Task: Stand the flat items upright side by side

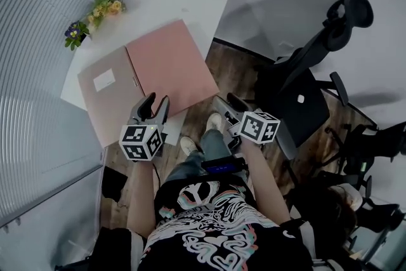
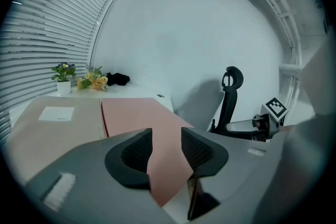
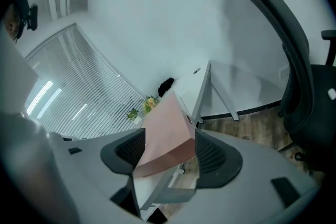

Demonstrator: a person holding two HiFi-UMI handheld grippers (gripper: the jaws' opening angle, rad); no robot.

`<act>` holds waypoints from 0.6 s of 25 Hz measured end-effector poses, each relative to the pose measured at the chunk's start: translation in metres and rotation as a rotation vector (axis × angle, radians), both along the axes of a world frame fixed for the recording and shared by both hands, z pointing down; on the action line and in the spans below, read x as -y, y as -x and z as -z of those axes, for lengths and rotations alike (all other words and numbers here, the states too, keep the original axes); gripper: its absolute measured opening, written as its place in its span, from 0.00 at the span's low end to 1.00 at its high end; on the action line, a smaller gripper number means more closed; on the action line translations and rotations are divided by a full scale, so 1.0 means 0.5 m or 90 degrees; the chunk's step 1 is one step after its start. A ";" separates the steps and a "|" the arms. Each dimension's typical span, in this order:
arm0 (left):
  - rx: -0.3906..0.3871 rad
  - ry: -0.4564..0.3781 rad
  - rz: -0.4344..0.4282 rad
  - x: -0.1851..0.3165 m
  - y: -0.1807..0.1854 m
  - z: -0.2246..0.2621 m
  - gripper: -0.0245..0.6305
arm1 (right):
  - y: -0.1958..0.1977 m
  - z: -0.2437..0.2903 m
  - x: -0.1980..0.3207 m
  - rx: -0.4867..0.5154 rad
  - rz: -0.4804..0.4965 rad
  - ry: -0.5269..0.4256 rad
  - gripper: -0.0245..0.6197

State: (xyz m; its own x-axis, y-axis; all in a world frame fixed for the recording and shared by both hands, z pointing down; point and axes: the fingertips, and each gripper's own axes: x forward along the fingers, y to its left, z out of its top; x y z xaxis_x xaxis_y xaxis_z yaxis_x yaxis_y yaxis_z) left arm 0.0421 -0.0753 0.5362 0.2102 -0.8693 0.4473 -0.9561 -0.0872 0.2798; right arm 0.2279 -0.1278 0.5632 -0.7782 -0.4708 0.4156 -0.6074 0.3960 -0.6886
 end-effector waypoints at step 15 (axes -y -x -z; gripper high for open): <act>0.022 0.033 0.024 0.032 0.018 -0.027 0.30 | 0.010 -0.071 0.035 0.023 0.024 0.076 0.50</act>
State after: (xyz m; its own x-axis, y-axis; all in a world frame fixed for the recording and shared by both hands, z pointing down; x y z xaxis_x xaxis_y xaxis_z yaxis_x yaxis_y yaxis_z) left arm 0.0333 -0.0914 0.5499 0.1613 -0.8520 0.4981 -0.9677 -0.0374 0.2494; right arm 0.2228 -0.1455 0.5987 -0.8099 -0.3897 0.4384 -0.5674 0.3314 -0.7538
